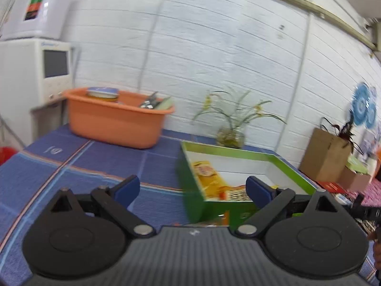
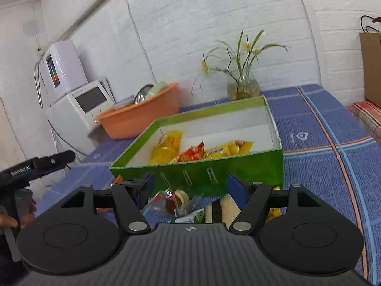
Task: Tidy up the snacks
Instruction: 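Grasp the red snack bag with the left tool and drop it into the green box, then grasp the clear nut bag with the left tool and drop it into the green box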
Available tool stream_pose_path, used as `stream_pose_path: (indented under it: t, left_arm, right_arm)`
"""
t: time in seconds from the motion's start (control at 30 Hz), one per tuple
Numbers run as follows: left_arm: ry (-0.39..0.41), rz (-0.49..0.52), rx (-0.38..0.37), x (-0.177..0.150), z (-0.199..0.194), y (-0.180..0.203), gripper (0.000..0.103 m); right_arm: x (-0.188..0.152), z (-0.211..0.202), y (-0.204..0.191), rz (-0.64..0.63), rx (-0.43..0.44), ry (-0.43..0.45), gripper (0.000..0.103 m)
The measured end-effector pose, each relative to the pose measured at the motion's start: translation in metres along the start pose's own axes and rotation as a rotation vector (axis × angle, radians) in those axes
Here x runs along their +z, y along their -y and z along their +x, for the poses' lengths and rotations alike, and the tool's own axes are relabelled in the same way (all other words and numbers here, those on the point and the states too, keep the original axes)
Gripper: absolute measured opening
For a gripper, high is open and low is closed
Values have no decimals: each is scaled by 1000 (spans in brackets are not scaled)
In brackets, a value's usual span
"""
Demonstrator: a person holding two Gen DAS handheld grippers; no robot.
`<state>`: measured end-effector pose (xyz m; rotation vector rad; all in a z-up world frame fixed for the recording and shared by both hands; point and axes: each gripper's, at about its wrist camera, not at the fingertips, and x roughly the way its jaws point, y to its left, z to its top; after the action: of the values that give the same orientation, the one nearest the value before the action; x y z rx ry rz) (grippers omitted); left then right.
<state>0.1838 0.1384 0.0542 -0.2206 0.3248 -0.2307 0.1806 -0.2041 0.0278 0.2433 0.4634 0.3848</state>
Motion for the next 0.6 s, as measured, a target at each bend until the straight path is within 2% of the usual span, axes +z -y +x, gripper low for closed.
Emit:
stream_pose_path:
  t: [0.13,0.27,0.37,0.47,0.6]
  left_arm:
    - [-58,42,-42,-14,5,2,94]
    - [-182,147,-17,-30,34,29,94]
    - [-272,213,10,-40,55,41,94]
    - [-316,200,25,-43,71,40,94]
    - [-367,95,-10,-43,83,23,91]
  right_arm:
    - [-9,20,-11,-15,1,-54,103]
    - [-15,43,-24,-72,-34,-128,103]
    - [-18,57,-32,-130,-37,-145,103]
    - [-16,72,-34,-142,-14,-169,103]
    - [-15,86,-33,-98,33,-241,103]
